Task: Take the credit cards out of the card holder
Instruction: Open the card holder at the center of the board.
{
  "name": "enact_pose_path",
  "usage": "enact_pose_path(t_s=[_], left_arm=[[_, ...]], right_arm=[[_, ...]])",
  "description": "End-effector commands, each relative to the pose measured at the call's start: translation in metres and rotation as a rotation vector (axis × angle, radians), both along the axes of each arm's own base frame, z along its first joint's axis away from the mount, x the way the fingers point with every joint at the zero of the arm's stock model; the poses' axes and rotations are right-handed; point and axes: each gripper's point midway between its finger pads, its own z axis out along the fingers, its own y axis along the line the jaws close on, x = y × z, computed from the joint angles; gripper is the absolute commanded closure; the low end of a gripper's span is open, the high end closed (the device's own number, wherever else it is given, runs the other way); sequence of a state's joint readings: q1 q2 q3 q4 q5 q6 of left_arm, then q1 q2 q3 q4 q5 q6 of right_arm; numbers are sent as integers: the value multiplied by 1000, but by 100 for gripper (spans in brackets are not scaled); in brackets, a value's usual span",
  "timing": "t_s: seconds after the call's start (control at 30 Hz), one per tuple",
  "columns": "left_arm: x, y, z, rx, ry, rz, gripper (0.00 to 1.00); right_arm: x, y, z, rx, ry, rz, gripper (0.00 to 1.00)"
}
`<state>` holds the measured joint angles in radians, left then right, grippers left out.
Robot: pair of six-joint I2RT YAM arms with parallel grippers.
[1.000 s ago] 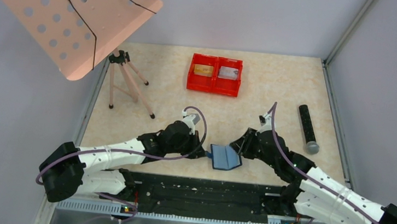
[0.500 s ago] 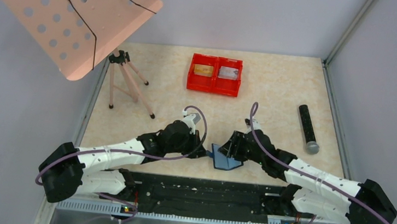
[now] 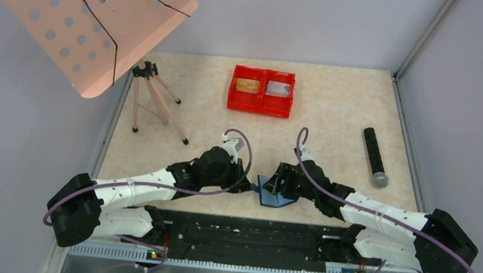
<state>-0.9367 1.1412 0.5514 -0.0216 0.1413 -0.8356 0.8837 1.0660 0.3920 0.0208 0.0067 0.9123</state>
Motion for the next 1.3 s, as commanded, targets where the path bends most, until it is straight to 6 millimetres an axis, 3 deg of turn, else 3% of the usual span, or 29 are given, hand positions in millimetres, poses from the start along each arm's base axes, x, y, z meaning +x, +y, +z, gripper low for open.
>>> enact_pose_path(t_s=[0.0,0.67,0.97,1.27], left_arm=[[9,-12,29,-79,-60,-9,100],[7,-11,29,-100,-60,2,100],[9,-8,26,-84,-64,14,100],[9,-4,22,-65,-65,23,100]], right_arm=[[0,11,5,30,-21,21,39],[0,-4,-14,-59,1,-20,43],[0,-15,-13,-87,-8,-50,51],[0,-30,-8,-113,-34,-89,50]])
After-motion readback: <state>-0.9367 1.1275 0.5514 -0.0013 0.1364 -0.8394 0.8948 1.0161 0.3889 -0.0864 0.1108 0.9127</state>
